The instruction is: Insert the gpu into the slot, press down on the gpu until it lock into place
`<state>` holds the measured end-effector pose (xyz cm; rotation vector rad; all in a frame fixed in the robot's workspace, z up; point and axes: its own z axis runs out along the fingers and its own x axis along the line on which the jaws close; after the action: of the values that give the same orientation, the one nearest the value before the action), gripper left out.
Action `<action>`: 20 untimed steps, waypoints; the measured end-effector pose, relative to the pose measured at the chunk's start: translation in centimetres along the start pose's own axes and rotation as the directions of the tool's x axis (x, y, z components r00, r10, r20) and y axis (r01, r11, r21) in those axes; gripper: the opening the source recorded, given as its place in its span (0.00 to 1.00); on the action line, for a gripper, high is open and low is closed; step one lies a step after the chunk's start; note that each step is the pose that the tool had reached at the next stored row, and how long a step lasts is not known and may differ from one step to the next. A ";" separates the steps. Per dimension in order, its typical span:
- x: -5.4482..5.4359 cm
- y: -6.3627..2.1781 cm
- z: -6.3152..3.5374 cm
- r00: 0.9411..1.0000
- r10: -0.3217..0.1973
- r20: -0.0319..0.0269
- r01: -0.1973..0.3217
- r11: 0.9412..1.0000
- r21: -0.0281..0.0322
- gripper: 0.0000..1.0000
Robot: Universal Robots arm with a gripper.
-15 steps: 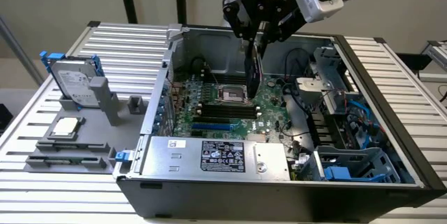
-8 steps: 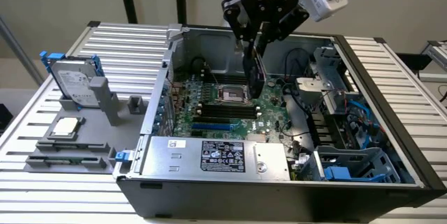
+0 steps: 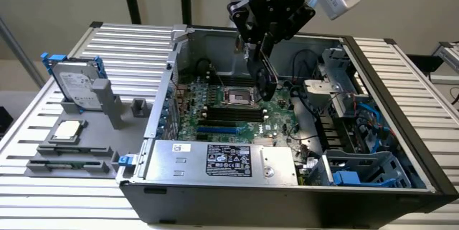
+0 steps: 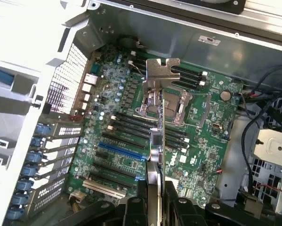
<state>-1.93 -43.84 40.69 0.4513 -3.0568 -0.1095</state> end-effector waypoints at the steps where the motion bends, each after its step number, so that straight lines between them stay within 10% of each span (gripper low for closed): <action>1: 0.0 0.00 0.00 1.000 -0.020 -0.001 0.020 1.000 0.001 0.26; 11: 0.0 0.00 0.00 0.980 -0.199 -0.012 0.199 0.980 0.005 0.26; 20: 0.0 0.00 -0.01 0.935 -0.355 -0.021 0.355 0.935 0.007 0.26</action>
<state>-1.94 -43.84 40.70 0.9964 -2.9211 -0.1004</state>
